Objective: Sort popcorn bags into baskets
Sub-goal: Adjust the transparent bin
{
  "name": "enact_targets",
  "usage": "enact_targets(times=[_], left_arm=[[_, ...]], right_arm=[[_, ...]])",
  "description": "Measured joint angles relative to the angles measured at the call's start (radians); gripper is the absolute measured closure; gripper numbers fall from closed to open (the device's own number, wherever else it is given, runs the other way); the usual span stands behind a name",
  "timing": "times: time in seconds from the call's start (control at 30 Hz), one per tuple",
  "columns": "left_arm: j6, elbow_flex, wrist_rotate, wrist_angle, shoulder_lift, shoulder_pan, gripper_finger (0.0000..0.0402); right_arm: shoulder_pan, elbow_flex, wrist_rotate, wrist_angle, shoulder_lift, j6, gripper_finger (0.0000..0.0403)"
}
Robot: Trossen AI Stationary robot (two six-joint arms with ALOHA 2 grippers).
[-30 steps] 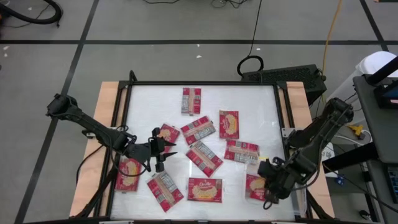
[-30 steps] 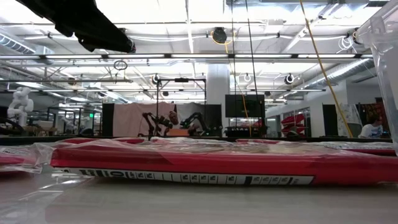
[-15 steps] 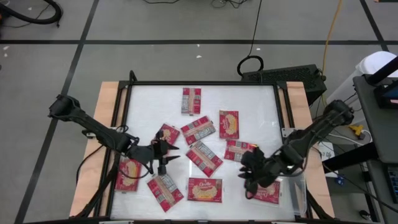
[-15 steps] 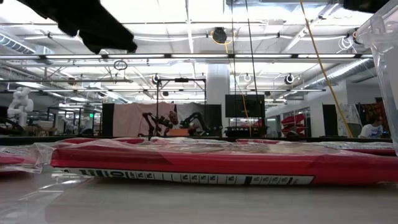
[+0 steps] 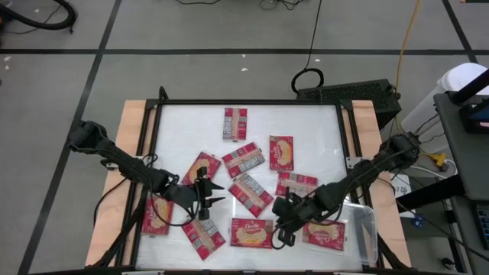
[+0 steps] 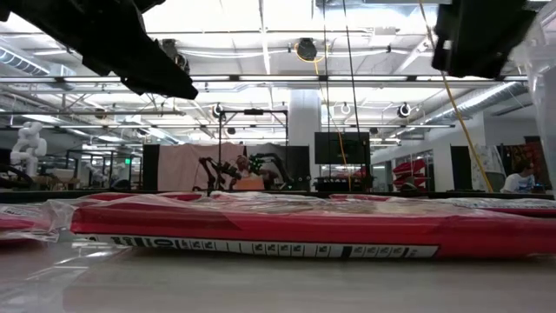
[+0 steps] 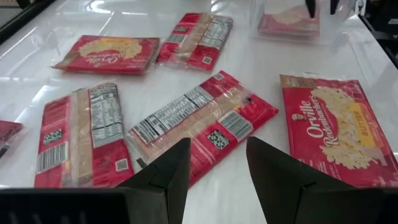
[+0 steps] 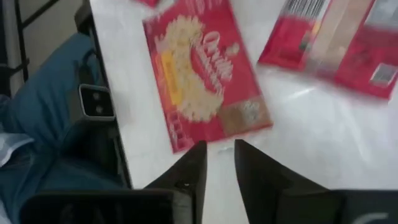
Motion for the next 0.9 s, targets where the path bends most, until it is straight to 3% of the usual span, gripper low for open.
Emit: enact_targets(times=[0.3, 0.9], left_arm=[[0.011, 0.000, 0.000, 0.039, 0.000, 0.000, 0.0240], [0.048, 0.000, 0.013, 0.038, 0.000, 0.000, 0.0240]], right_arm=[[0.055, 0.002, -0.053, 0.020, -0.001, 0.115, 0.0363], [0.044, 0.000, -0.178, 0.092, 0.001, 0.003, 0.0365]])
